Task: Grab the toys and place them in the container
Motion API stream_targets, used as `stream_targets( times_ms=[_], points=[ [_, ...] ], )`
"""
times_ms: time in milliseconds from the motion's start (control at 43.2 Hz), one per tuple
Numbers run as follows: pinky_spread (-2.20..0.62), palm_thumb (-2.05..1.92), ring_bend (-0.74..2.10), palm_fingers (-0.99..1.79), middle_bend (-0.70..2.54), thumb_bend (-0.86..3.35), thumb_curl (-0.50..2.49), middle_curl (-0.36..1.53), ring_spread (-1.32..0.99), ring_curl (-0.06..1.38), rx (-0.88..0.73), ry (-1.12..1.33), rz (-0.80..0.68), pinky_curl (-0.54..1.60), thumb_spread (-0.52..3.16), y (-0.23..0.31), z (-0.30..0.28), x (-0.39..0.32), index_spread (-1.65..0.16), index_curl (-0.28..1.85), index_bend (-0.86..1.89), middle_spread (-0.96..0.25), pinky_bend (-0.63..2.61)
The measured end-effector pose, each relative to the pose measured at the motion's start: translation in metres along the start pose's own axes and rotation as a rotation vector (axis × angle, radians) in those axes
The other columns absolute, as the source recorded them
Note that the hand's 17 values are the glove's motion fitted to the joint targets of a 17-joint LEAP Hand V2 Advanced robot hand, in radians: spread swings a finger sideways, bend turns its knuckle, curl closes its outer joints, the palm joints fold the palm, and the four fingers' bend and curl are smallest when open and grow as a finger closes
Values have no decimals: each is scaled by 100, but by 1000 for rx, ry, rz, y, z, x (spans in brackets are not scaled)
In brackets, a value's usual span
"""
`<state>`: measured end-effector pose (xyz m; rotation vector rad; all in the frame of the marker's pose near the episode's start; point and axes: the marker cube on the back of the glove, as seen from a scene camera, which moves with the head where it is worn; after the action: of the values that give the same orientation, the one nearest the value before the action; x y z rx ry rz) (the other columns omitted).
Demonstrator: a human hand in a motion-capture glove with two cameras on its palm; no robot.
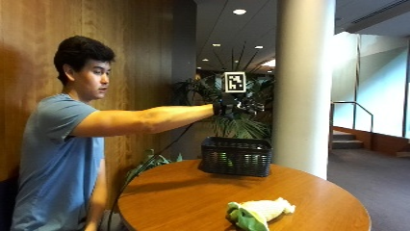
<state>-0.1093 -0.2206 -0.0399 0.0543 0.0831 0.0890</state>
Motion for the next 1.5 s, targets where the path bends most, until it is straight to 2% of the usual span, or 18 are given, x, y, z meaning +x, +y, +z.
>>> stream_targets(
  times_ms=[139,231,347,509,555,671,809,994,1133,1295,1503],
  points=[
    [8,-2,45,-18,16,-4,36,37,10,33,-25,11,28,38,100,3,19,83,-30,20,7,7,135],
    [8,-2,46,-18,16,-4,35,37,10,33,-37,-83,203,37,99,-2,32,119,-30,18,7,6,133],
    [9,-1,47,-18,17,-3,34,36,10,33,-65,4,90,36,100,9,59,165,-30,17,6,6,133],
    [9,-1,48,-19,18,-3,33,36,10,33,-119,37,103,36,100,18,102,222,-29,14,4,5,134],
    [9,-1,48,-20,18,-3,33,36,10,33,-142,21,138,36,100,19,117,237,-29,13,3,5,135],
    [9,0,48,-21,19,-3,32,36,10,33,-206,-38,409,36,100,13,156,264,-29,10,1,5,136],
    [8,0,46,-24,18,-2,32,36,10,33,-274,27,361,36,101,26,197,293,-28,8,1,6,138],
    [8,1,50,-22,19,-2,32,37,9,34,-352,51,458,36,101,34,250,310,-28,5,-1,7,139],
    [7,3,50,-23,17,-2,32,36,9,34,-418,-17,411,36,102,43,282,306,-28,5,2,8,140],
    [5,8,54,-15,18,0,31,36,6,34,-357,-148,403,35,109,47,287,303,-27,6,7,6,138],
    [4,28,59,5,36,13,32,42,2,35,-246,-123,377,33,134,46,279,292,-29,9,13,1,129]
  ],
)
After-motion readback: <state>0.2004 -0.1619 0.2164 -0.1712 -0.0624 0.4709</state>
